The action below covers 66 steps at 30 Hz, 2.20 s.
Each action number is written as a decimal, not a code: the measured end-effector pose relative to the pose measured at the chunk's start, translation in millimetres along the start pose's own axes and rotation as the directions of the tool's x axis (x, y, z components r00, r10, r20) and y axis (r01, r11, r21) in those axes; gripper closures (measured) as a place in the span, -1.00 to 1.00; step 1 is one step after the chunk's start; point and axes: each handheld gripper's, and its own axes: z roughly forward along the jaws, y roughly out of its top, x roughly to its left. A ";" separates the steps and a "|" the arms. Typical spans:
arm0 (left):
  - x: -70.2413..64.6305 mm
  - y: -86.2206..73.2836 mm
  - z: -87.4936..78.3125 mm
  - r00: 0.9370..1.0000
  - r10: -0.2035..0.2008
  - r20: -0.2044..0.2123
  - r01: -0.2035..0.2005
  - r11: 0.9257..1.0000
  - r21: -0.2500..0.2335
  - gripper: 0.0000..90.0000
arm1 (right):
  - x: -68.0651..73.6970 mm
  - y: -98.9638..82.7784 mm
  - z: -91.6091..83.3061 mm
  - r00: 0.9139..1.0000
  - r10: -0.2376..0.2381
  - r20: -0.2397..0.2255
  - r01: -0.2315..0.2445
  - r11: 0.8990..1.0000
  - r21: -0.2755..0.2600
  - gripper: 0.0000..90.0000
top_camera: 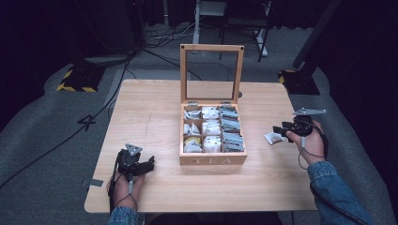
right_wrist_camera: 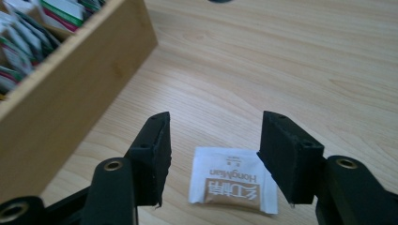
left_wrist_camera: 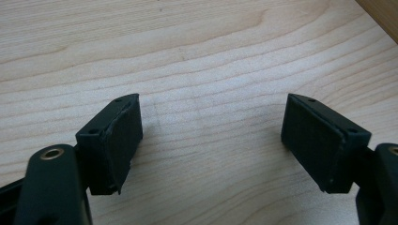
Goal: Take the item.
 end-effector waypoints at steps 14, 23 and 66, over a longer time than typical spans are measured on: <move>-0.1 0.0 0.0 1.000 0.000 0.000 0.000 1.000 0.000 -0.52 | 44.4 -13.6 -44.1 0.991 -0.017 -0.136 0.002 0.995 -0.104 0.00; -0.1 0.0 0.0 1.000 0.000 0.000 0.000 1.000 0.000 -0.52 | 74.2 -26.3 -56.8 0.976 -0.073 -0.207 0.047 0.991 -0.126 0.00; -0.1 0.1 0.0 1.000 0.002 0.000 -0.002 1.000 0.001 -0.53 | 128.6 -108.1 14.1 0.927 -0.305 -0.217 0.305 0.952 -0.032 -0.51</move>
